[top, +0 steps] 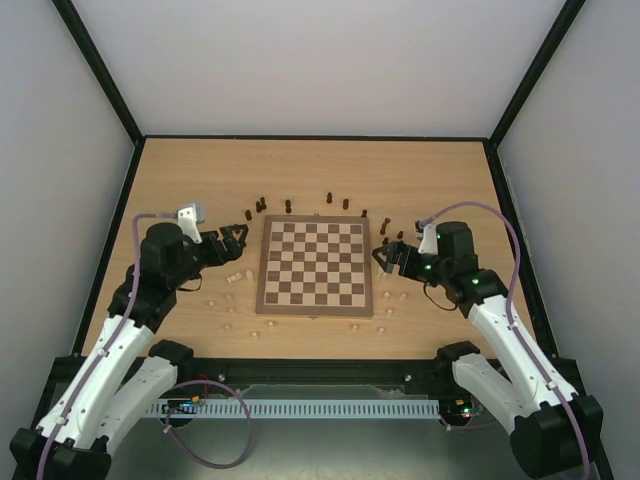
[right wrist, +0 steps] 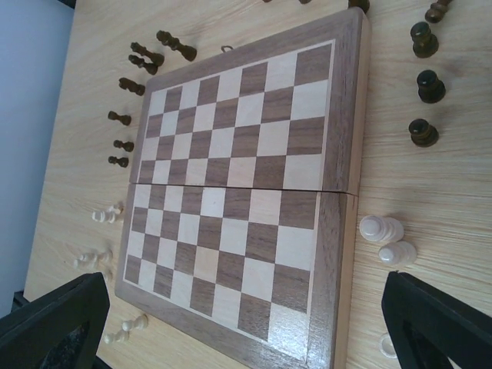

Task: Set up the chess pieces on the board
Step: Pick up the chess piece at the center of the board.

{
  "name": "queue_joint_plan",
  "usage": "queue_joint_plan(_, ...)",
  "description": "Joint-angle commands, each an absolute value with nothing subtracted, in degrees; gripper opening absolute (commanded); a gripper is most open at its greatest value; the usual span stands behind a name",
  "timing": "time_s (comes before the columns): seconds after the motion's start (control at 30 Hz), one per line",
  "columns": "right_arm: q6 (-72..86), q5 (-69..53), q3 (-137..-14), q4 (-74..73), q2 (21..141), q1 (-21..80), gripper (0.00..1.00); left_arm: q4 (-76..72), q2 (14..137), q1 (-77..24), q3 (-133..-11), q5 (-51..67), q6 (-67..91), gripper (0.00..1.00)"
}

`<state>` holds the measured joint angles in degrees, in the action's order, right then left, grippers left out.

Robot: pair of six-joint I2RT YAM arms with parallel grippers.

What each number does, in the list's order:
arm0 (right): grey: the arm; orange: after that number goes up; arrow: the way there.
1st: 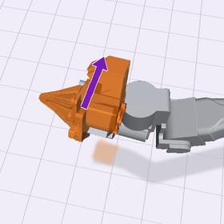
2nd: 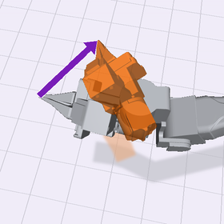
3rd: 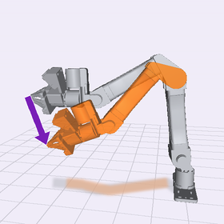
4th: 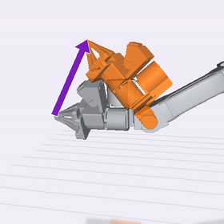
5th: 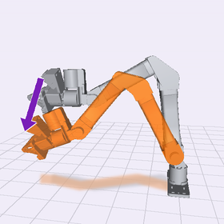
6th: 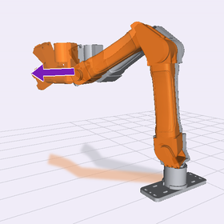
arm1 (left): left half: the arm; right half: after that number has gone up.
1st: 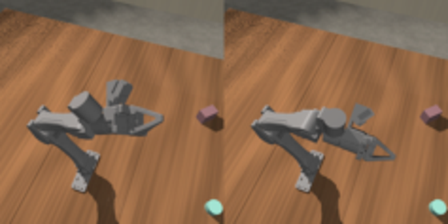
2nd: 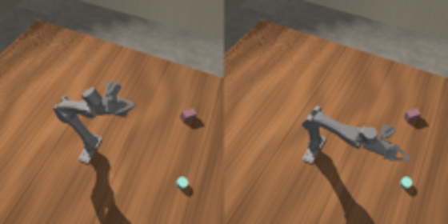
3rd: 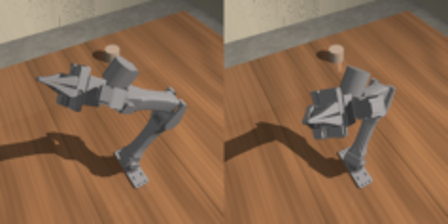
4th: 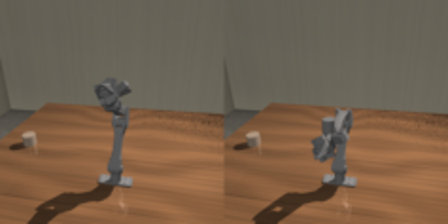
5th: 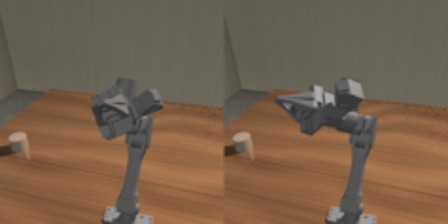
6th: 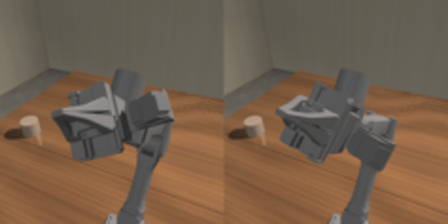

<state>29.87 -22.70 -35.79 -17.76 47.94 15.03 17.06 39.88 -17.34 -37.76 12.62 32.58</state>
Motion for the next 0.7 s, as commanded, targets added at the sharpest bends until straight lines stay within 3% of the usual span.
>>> queue_joint_plan(0.0, 29.2, -22.0, -38.8, -21.4, 47.9, 15.3, 0.99, 18.4, 38.6, -17.6, -37.3, 12.4, 32.9, 1.0)
queue_joint_plan(0.43, 32.0, -21.2, -43.6, -22.4, 52.3, 15.3, 0.99, 19.3, 39.5, -17.5, -36.8, 12.2, 32.6, 0.99)
queue_joint_plan(0.67, 32.6, -7.1, -47.3, -27.9, 57.5, 15.2, 0.99, 17.8, 41.9, -17.5, -37.0, 11.0, 33.6, 1.0)
